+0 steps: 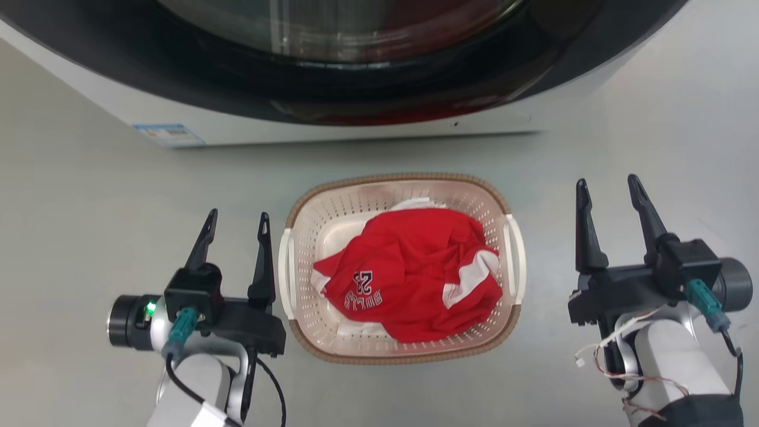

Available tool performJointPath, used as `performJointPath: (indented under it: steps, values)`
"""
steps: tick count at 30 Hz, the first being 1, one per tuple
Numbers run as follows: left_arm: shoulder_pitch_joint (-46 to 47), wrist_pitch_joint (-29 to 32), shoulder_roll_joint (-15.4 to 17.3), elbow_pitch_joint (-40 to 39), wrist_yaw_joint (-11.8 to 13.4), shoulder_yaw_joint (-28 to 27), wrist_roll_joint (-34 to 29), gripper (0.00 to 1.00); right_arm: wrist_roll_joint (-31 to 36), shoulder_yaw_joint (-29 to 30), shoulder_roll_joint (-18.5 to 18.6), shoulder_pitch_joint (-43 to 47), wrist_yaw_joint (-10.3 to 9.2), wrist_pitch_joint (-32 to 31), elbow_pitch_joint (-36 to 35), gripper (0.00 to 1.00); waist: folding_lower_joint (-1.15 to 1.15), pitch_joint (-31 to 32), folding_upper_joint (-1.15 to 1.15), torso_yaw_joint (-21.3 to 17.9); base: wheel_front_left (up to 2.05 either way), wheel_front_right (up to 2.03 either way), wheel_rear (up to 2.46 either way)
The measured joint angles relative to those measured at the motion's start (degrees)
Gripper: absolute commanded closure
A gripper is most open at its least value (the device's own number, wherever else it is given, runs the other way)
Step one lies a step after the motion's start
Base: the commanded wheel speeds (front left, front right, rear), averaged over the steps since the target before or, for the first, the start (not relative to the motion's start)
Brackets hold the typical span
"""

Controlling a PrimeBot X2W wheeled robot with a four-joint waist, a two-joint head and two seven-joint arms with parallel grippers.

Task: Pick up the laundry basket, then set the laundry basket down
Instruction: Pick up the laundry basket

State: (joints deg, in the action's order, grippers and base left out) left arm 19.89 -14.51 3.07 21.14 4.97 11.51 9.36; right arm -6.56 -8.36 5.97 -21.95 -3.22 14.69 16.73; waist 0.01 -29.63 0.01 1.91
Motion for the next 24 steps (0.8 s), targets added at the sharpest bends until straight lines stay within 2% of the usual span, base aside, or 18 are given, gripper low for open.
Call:
performJointPath:
  steps: [14, 24]
  values:
    - [8.7, 0.0, -0.9, 9.6, -1.1, 0.7, 1.7, 0.0, 0.0, -0.9, -0.1, -7.7, 0.81, 0.0, 9.0, 0.0, 0.0, -10.8, 0.0, 1.3, 0.0, 0.0, 0.0]
    - [12.2, 0.0, -1.1, 17.1, -3.3, 2.0, 4.0, 0.0, 0.0, -1.7, -0.9, -10.7, 1.3, 0.0, 14.7, 0.0, 0.0, -16.0, 0.0, 1.5, 0.0, 0.0, 0.0]
